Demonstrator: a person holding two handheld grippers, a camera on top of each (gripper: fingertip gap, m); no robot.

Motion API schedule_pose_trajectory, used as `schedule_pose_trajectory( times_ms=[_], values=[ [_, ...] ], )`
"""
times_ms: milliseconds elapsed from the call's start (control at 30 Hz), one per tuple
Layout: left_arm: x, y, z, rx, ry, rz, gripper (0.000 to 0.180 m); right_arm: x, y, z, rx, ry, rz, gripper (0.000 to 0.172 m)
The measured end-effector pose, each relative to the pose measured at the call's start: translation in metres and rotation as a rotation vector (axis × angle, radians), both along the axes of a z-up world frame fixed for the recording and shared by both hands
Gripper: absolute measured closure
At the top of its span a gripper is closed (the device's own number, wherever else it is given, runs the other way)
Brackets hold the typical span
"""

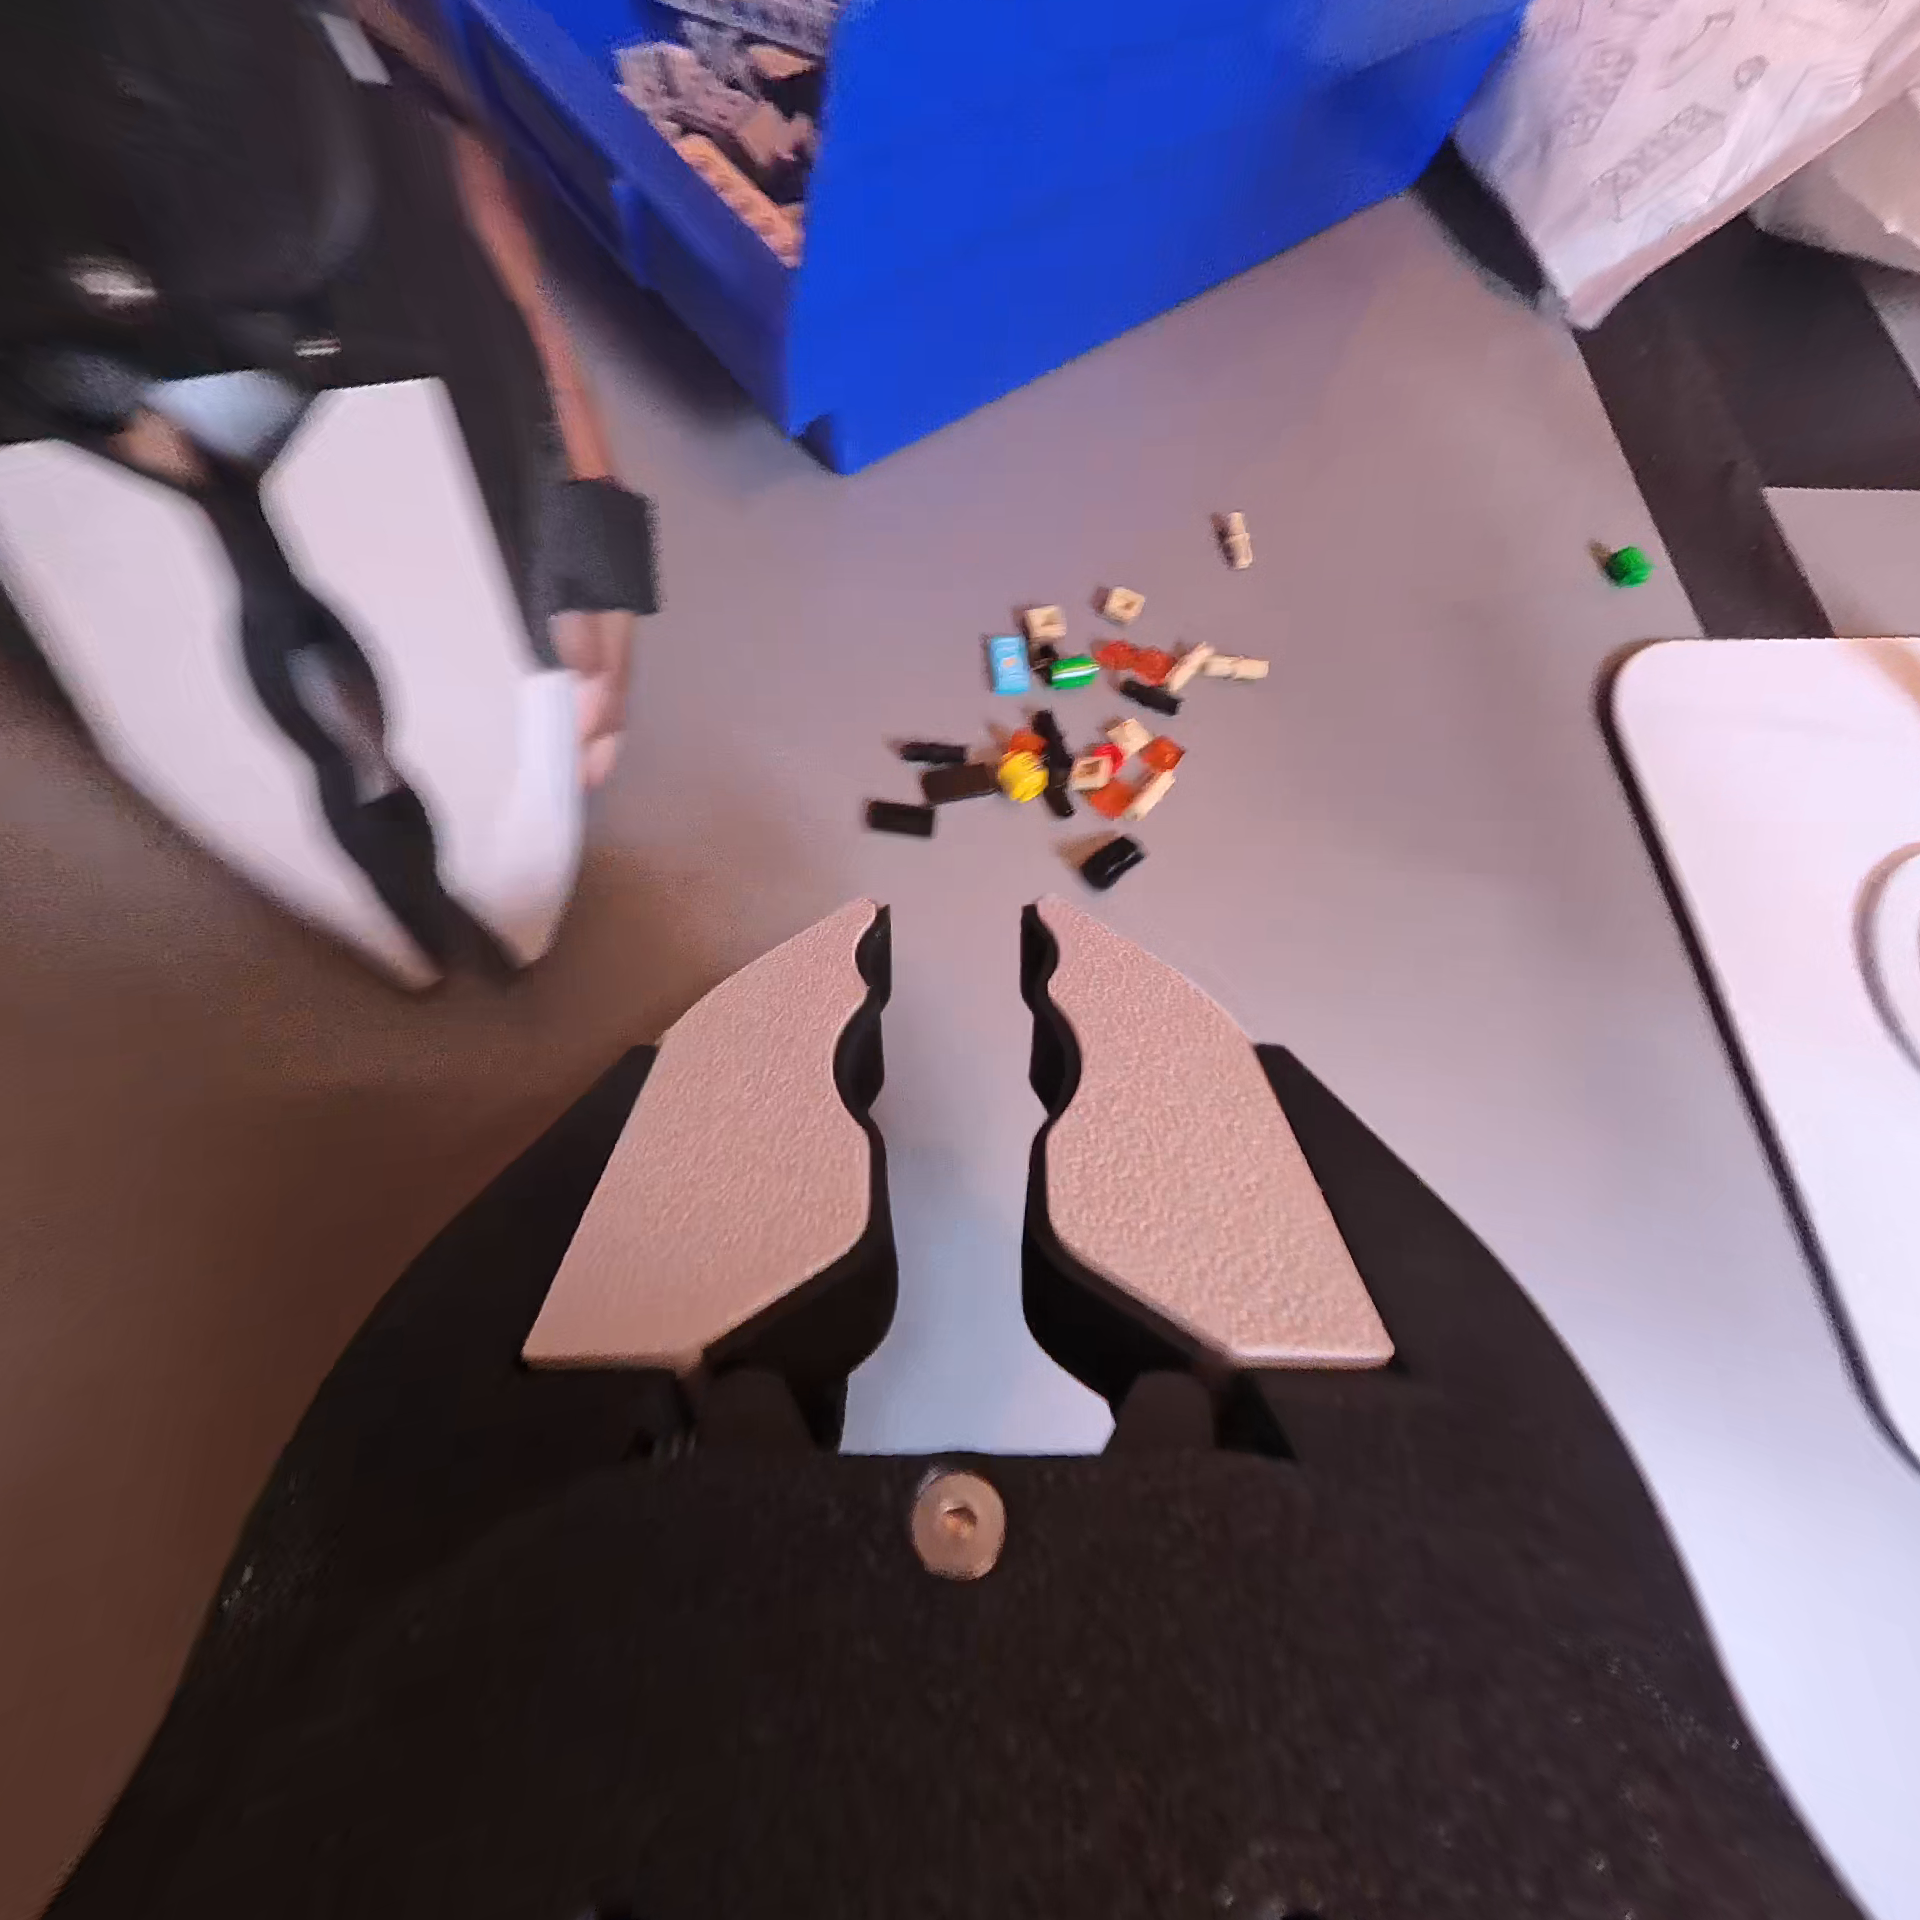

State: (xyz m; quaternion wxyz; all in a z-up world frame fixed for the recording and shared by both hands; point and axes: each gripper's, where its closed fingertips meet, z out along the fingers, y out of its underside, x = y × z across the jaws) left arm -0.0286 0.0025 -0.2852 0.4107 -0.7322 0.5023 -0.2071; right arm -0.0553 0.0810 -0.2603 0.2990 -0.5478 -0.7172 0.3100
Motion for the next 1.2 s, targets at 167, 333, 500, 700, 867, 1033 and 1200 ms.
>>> schedule_pose_trajectory(
  times_ms=[167,333,500,700,867,1033,1200],
  values=[
    [-0.004,0.007,0.004,0.023,-0.017,0.029,0.168,0.07,-0.045,-0.005,-0.091,-0.142,0.157,0.149],
    [-0.005,0.013,0.007,0.06,-0.022,0.054,0.17,0.091,-0.066,-0.032,-0.076,-0.229,0.158,0.146],
    [-0.007,0.014,0.011,0.085,-0.021,0.069,0.17,0.086,-0.071,-0.041,-0.054,-0.285,0.181,0.158],
    [-0.011,0.017,0.014,0.094,-0.037,0.092,0.17,0.034,-0.032,0.0,-0.046,-0.024,0.058,0.159],
    [-0.013,0.018,0.009,0.113,0.002,0.098,0.17,-0.006,0.007,-0.012,0.057,-0.012,-0.008,0.158],
    [-0.014,0.018,0.002,0.109,0.025,0.093,0.17,-0.032,0.018,-0.04,0.121,-0.124,-0.017,0.158],
    [-0.018,0.02,-0.001,0.121,0.042,0.096,0.17,-0.034,0.015,-0.033,0.108,-0.083,0.002,0.143]
  ],
)
